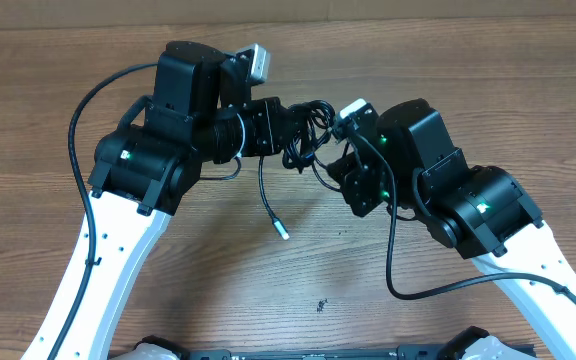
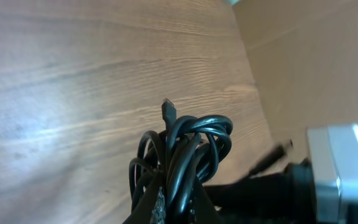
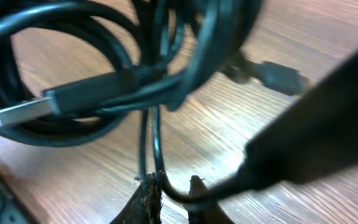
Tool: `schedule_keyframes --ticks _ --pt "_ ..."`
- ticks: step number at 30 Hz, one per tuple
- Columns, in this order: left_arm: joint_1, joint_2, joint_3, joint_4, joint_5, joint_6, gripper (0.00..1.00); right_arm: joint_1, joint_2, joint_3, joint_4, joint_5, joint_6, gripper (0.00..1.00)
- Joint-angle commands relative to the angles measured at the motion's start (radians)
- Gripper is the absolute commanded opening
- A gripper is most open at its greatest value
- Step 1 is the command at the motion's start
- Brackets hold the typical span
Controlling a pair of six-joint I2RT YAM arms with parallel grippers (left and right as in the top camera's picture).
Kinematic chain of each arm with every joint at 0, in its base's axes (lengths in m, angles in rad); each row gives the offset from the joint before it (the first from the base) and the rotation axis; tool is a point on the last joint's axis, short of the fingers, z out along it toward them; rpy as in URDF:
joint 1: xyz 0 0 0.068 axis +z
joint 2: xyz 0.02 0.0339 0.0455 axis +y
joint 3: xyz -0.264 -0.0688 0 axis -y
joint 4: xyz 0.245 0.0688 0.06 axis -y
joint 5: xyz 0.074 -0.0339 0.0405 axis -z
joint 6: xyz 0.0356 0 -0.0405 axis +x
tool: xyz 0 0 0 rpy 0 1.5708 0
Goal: Untangle cables
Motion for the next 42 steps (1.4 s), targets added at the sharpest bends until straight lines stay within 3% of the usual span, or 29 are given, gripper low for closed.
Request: schedule_keyframes --ticks 1,7,14,21,28,38,42 --pt "0.006 -0.026 0.023 -0.002 -0.08 0.143 0.04 0.007 -0.036 0.001 0.008 0.1 0.01 0.16" --pt "0.006 -0.026 0.023 -0.039 -0.26 0.144 0.04 0.007 -0.084 0.001 0.051 0.196 0.013 0.2" --pt "0.006 -0.026 0.023 -0.044 -0.25 0.215 0.04 0.007 -0.126 0.001 0.129 0.199 0.028 0.22" --pt "0.004 -0.026 0.023 -0.038 -0.08 0.282 0.04 0.007 -0.127 0.001 0.227 0.005 0.03 0.22" --pt "0.004 -0.026 0.023 0.001 0.093 0.28 0.04 0.007 -0.093 0.001 0.227 -0.034 0.03 0.22" --pt "0.005 -0.026 0.023 0.025 0.168 0.286 0.04 0.007 -0.059 0.001 0.145 0.058 0.031 0.22" --pt "0.005 -0.026 0.023 0.027 0.19 0.345 0.04 0.007 -0.059 0.001 0.091 0.119 0.03 0.21"
